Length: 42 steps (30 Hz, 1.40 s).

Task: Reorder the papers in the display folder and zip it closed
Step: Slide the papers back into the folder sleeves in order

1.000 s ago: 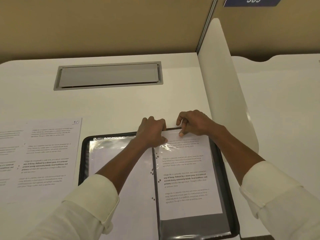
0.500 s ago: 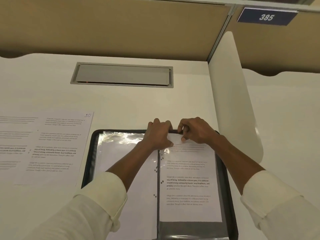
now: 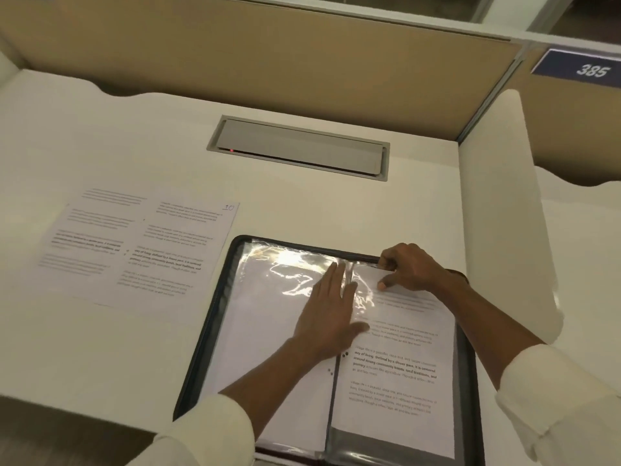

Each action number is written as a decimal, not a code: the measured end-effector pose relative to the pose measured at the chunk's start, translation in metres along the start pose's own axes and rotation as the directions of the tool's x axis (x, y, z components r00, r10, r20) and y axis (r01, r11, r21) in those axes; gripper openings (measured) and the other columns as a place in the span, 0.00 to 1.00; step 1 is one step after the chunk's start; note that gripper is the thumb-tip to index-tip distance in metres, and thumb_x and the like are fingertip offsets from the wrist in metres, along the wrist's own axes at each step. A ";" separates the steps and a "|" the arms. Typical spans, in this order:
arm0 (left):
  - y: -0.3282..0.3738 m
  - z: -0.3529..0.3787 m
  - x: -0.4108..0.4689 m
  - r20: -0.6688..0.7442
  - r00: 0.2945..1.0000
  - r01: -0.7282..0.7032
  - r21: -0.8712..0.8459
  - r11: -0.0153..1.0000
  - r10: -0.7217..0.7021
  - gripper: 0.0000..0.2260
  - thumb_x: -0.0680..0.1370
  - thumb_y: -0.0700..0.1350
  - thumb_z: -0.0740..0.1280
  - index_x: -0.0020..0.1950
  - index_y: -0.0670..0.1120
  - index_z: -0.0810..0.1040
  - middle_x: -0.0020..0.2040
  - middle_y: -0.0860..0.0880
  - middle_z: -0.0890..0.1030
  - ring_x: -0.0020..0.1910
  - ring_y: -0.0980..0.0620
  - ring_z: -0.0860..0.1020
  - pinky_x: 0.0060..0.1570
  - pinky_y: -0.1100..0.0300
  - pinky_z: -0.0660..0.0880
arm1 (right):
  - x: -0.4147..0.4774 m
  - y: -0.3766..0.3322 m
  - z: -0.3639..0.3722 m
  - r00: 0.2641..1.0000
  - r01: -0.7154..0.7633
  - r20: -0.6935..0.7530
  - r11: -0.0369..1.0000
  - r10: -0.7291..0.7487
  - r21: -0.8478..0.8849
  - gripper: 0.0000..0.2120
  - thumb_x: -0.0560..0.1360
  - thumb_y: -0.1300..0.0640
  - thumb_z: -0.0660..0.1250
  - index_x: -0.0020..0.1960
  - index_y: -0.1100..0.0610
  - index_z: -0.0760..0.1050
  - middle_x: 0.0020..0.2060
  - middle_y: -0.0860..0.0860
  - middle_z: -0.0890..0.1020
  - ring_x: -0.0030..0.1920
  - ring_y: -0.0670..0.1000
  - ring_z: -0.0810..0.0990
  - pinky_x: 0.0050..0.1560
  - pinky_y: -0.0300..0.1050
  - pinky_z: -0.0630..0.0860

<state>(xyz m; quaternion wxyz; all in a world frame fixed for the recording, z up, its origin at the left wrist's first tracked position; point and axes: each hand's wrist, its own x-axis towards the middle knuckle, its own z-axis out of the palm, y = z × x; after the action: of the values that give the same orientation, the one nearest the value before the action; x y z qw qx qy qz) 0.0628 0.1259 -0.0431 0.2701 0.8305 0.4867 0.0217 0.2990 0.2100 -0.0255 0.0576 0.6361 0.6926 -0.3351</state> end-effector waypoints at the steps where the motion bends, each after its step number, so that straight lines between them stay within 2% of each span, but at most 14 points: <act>1: -0.002 0.005 -0.009 0.005 1.000 0.007 -0.004 1.000 -0.007 0.41 0.81 0.65 0.68 0.86 0.48 0.54 0.87 0.45 0.37 0.85 0.47 0.34 0.84 0.47 0.42 | 0.000 -0.001 0.001 1.000 -0.008 -0.003 1.000 0.008 0.012 0.16 0.65 0.49 0.85 0.40 0.47 0.77 0.39 0.46 0.82 0.40 0.47 0.78 0.41 0.45 0.72; 3: -0.004 0.013 -0.027 0.002 1.000 0.003 -0.004 1.000 -0.003 0.45 0.81 0.68 0.65 0.87 0.47 0.48 0.86 0.46 0.33 0.83 0.48 0.30 0.84 0.47 0.40 | 0.001 -0.002 0.000 1.000 -0.014 0.002 0.999 0.014 0.041 0.15 0.65 0.52 0.85 0.37 0.46 0.78 0.35 0.45 0.82 0.38 0.46 0.78 0.40 0.44 0.71; 6: -0.004 0.024 -0.049 -0.016 1.000 -0.004 0.010 1.000 0.004 0.49 0.80 0.71 0.61 0.87 0.47 0.39 0.85 0.46 0.30 0.82 0.50 0.27 0.83 0.48 0.37 | 0.003 0.000 -0.006 0.997 -0.003 0.075 0.994 -0.005 0.107 0.09 0.68 0.55 0.84 0.41 0.50 0.83 0.33 0.44 0.85 0.39 0.45 0.81 0.43 0.43 0.73; 8: -0.002 0.030 -0.063 -0.031 1.000 0.008 0.025 1.000 -0.007 0.48 0.81 0.73 0.57 0.87 0.46 0.40 0.84 0.46 0.29 0.82 0.50 0.27 0.83 0.48 0.37 | 0.001 -0.001 -0.008 0.993 0.014 0.114 0.992 -0.029 0.129 0.08 0.71 0.55 0.82 0.41 0.51 0.83 0.30 0.41 0.82 0.36 0.45 0.79 0.43 0.44 0.73; 12: 0.010 0.040 -0.088 -0.031 0.999 0.029 0.024 0.999 -0.029 0.49 0.81 0.75 0.54 0.86 0.45 0.36 0.84 0.47 0.27 0.82 0.48 0.27 0.83 0.46 0.36 | 0.000 -0.004 -0.011 0.985 0.007 0.167 0.984 -0.037 0.178 0.11 0.68 0.50 0.84 0.40 0.54 0.84 0.34 0.45 0.83 0.37 0.47 0.80 0.43 0.45 0.74; 16: 0.021 0.054 -0.111 -0.048 0.997 0.068 0.038 0.997 -0.066 0.50 0.80 0.77 0.52 0.86 0.44 0.36 0.84 0.45 0.29 0.83 0.46 0.29 0.84 0.44 0.39 | 0.000 -0.008 -0.008 0.981 -0.008 0.192 0.981 -0.029 0.192 0.18 0.65 0.56 0.86 0.30 0.55 0.76 0.24 0.40 0.76 0.28 0.39 0.74 0.35 0.39 0.69; 18: 0.027 0.063 -0.118 -0.065 0.994 0.096 0.047 0.994 -0.092 0.50 0.80 0.77 0.51 0.86 0.44 0.37 0.85 0.45 0.30 0.84 0.46 0.31 0.84 0.43 0.41 | 0.000 -0.010 -0.006 0.983 -0.003 0.183 0.986 -0.028 0.169 0.16 0.66 0.57 0.85 0.31 0.56 0.78 0.22 0.39 0.76 0.31 0.40 0.75 0.36 0.39 0.70; 20: 0.032 0.068 -0.123 -0.076 0.990 0.124 0.057 0.991 -0.120 0.49 0.80 0.77 0.52 0.86 0.44 0.37 0.85 0.46 0.31 0.84 0.46 0.32 0.84 0.42 0.42 | -0.002 -0.010 -0.003 0.986 0.013 0.165 0.990 -0.036 0.142 0.14 0.67 0.57 0.84 0.32 0.57 0.80 0.23 0.40 0.76 0.33 0.45 0.76 0.37 0.41 0.69; 25: 0.040 0.068 -0.124 -0.085 0.983 0.167 0.070 0.984 -0.161 0.49 0.80 0.76 0.54 0.86 0.47 0.35 0.85 0.48 0.30 0.84 0.48 0.31 0.84 0.44 0.41 | -0.008 -0.011 -0.004 0.992 0.053 0.109 0.993 -0.064 0.101 0.13 0.67 0.51 0.84 0.38 0.53 0.80 0.36 0.46 0.81 0.40 0.46 0.78 0.38 0.42 0.70; 27: 0.044 0.068 -0.124 -0.084 0.981 0.181 0.055 0.982 -0.176 0.50 0.80 0.75 0.56 0.86 0.48 0.35 0.85 0.50 0.29 0.84 0.49 0.30 0.84 0.45 0.41 | -0.012 -0.009 -0.004 0.992 0.049 0.108 0.989 -0.065 0.138 0.12 0.68 0.53 0.84 0.36 0.54 0.82 0.35 0.43 0.82 0.40 0.43 0.78 0.38 0.41 0.70; 30: 0.047 0.066 -0.125 -0.081 0.976 0.205 0.020 0.979 -0.202 0.51 0.79 0.76 0.58 0.86 0.50 0.33 0.84 0.54 0.27 0.83 0.53 0.28 0.84 0.47 0.38 | -0.016 -0.003 0.000 0.997 0.021 0.069 0.982 -0.035 0.190 0.14 0.68 0.56 0.85 0.29 0.52 0.81 0.25 0.39 0.79 0.37 0.44 0.78 0.39 0.41 0.71; 35: 0.051 0.066 -0.124 -0.096 0.971 0.222 0.002 0.975 -0.221 0.54 0.77 0.78 0.60 0.86 0.51 0.34 0.83 0.56 0.27 0.82 0.55 0.28 0.83 0.50 0.35 | -0.021 -0.003 0.007 1.000 0.020 0.007 0.985 -0.021 0.174 0.18 0.68 0.54 0.84 0.30 0.53 0.76 0.27 0.45 0.78 0.37 0.50 0.78 0.42 0.45 0.72; 39: 0.052 0.069 -0.123 -0.115 0.969 0.219 -0.003 0.976 -0.218 0.55 0.76 0.79 0.60 0.86 0.51 0.35 0.84 0.55 0.29 0.83 0.54 0.30 0.85 0.47 0.40 | -0.029 -0.002 0.009 0.993 0.108 -0.073 0.983 -0.098 0.150 0.11 0.70 0.52 0.82 0.42 0.47 0.80 0.37 0.41 0.80 0.43 0.49 0.80 0.45 0.44 0.71; 42: 0.054 0.070 -0.123 -0.132 0.967 0.220 -0.016 0.975 -0.220 0.55 0.75 0.79 0.61 0.86 0.50 0.36 0.85 0.54 0.30 0.84 0.54 0.31 0.85 0.46 0.43 | -0.035 -0.004 0.012 0.988 0.100 -0.127 0.992 -0.090 0.078 0.13 0.70 0.47 0.82 0.47 0.46 0.80 0.44 0.43 0.81 0.47 0.50 0.80 0.46 0.45 0.71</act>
<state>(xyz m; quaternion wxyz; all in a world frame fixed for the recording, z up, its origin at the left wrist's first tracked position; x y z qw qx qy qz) 0.0619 -0.0259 -0.0499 0.2384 0.7680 0.5925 0.0472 0.2973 0.1746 -0.0154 -0.0281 0.6238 0.7097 -0.3262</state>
